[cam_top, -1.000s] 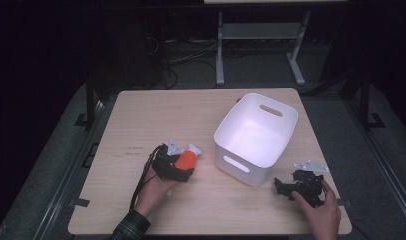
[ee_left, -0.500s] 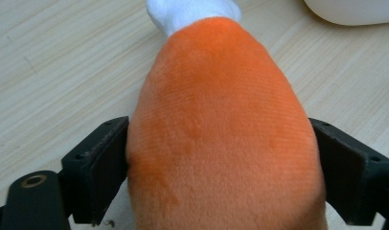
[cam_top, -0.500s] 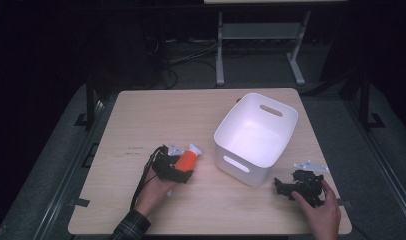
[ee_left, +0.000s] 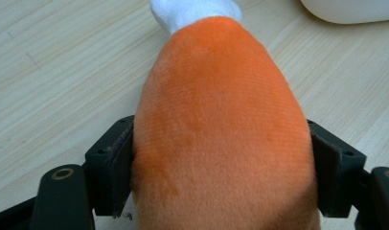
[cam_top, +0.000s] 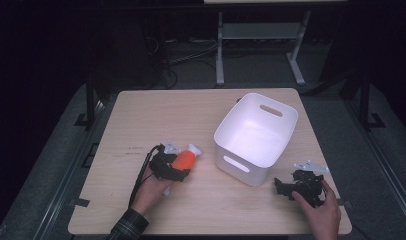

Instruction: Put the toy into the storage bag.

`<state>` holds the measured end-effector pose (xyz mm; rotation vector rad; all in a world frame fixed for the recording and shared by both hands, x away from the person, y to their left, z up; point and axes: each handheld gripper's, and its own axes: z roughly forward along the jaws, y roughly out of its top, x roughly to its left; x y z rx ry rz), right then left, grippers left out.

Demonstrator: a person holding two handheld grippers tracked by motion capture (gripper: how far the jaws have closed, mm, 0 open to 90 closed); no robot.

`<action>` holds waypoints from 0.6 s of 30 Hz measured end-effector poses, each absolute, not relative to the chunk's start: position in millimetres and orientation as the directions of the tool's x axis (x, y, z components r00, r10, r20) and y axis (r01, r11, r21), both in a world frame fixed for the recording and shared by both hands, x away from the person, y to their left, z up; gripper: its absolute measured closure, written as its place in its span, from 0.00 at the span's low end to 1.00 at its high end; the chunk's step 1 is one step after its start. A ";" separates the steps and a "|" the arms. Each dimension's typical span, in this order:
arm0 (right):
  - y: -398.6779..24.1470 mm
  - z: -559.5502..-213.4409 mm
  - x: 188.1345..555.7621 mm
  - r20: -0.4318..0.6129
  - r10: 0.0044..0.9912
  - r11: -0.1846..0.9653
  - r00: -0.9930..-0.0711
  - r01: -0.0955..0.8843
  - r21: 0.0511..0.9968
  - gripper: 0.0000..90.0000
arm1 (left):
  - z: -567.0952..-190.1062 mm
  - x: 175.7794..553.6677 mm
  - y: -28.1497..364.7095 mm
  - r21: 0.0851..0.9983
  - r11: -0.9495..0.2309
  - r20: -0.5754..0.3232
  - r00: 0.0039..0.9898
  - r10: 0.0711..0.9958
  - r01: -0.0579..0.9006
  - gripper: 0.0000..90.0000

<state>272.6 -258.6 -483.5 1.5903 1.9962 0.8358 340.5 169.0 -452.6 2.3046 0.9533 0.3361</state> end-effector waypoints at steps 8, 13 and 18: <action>-258.6 -483.5 272.7 0.022 0.972 0.151 -0.232 0.698 0.700 0.00 | -448.2 341.7 178.2 0.638 -0.549 -0.024 0.726 0.687 0.540 0.26; -258.6 -483.5 272.7 0.022 0.972 0.151 -0.233 0.698 0.700 0.00 | -445.5 342.0 184.1 0.649 -0.542 -0.046 0.739 0.672 0.533 0.26; -258.5 -483.5 272.7 0.023 0.972 0.150 -0.232 0.699 0.700 0.00 | -437.7 341.7 184.9 0.653 -0.551 -0.047 0.754 0.655 0.519 0.26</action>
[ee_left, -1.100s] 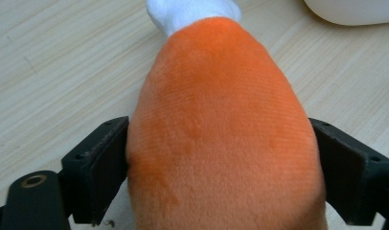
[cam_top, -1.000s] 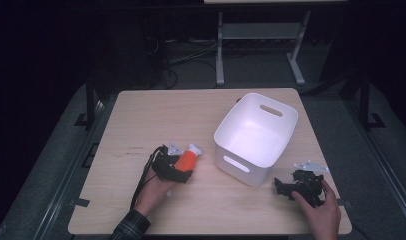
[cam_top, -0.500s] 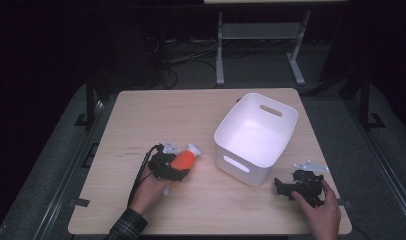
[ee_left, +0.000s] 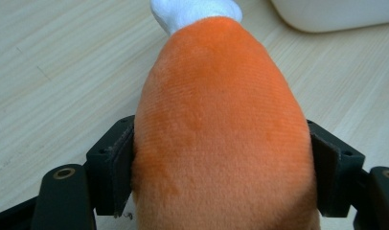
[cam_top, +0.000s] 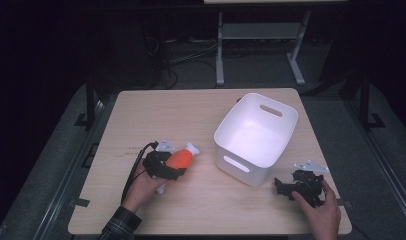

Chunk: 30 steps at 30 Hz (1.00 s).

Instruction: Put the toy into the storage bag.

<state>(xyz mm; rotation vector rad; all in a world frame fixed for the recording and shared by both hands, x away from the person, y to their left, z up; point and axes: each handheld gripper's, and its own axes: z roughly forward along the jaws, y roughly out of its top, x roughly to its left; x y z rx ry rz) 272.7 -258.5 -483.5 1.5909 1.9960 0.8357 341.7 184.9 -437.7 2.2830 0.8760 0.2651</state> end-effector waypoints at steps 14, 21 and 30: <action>-258.6 -483.5 272.7 0.022 0.972 0.151 -0.232 0.698 0.700 0.00 | -418.6 345.6 189.4 0.682 -0.547 -0.069 0.787 0.613 0.486 0.26; -258.5 -483.5 272.6 0.023 0.972 0.150 -0.232 0.698 0.700 0.00 | -408.4 348.7 191.4 0.686 -0.546 -0.073 0.793 0.605 0.480 0.26; -258.6 -483.5 272.7 0.023 0.972 0.151 -0.232 0.698 0.700 0.00 | -394.4 353.5 192.7 0.697 -0.541 -0.087 0.804 0.588 0.471 0.26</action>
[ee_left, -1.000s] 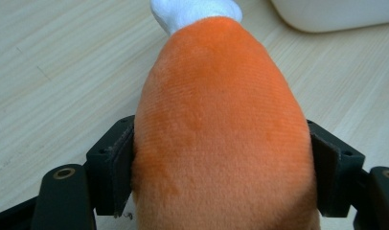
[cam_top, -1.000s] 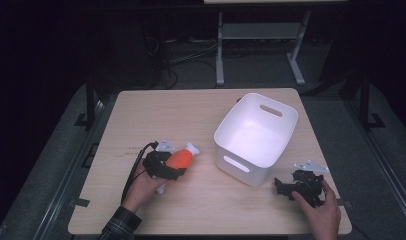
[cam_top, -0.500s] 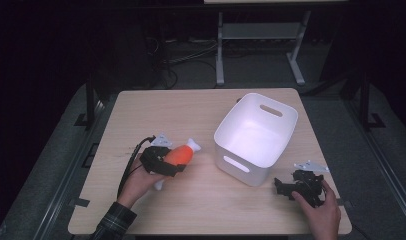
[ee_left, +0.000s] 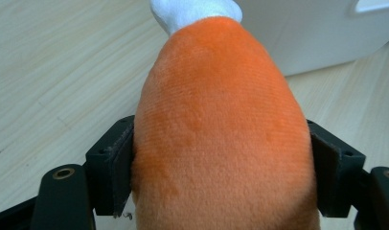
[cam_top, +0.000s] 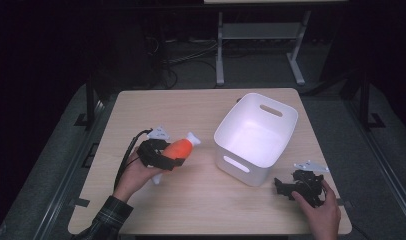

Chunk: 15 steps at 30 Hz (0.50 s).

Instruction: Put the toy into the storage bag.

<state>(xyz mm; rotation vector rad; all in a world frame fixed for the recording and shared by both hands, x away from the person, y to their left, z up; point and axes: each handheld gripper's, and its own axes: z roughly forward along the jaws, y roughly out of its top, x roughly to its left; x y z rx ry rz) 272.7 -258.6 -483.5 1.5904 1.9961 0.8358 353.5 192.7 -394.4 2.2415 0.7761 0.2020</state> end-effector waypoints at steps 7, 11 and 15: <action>-258.5 -483.5 272.7 0.023 0.972 0.150 -0.232 0.698 0.700 0.00 | -382.8 357.6 191.8 0.703 -0.540 -0.097 0.815 0.572 0.463 0.26; -258.5 -483.5 272.6 0.023 0.972 0.150 -0.232 0.698 0.700 0.00 | -376.6 360.3 191.0 0.707 -0.539 -0.101 0.820 0.563 0.457 0.26; -258.5 -483.5 272.6 0.024 0.972 0.150 -0.232 0.698 0.700 0.00 | -370.3 362.5 189.8 0.714 -0.535 -0.107 0.825 0.554 0.452 0.26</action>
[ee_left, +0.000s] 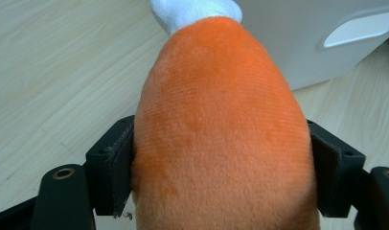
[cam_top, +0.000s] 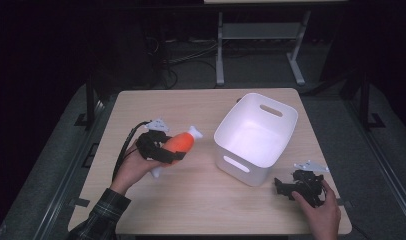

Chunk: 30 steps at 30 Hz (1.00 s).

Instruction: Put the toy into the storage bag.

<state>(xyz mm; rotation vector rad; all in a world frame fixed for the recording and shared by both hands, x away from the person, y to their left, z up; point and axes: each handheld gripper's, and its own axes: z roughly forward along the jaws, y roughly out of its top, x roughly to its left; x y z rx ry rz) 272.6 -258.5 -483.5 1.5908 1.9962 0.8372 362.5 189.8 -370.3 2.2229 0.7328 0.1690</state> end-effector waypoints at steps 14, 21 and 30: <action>-258.4 -483.5 272.5 0.025 0.973 0.148 -0.230 0.700 0.699 0.00 | -350.2 369.1 185.4 0.715 -0.560 -0.088 0.848 0.523 0.419 0.26; -258.5 -483.5 272.6 0.023 0.972 0.150 -0.232 0.698 0.700 0.00 | -341.6 372.6 181.0 0.714 -0.567 -0.090 0.857 0.507 0.411 0.26; -258.3 -483.5 272.5 0.025 0.973 0.148 -0.230 0.700 0.699 0.00 | -327.3 379.0 171.6 0.721 -0.569 -0.092 0.869 0.486 0.395 0.26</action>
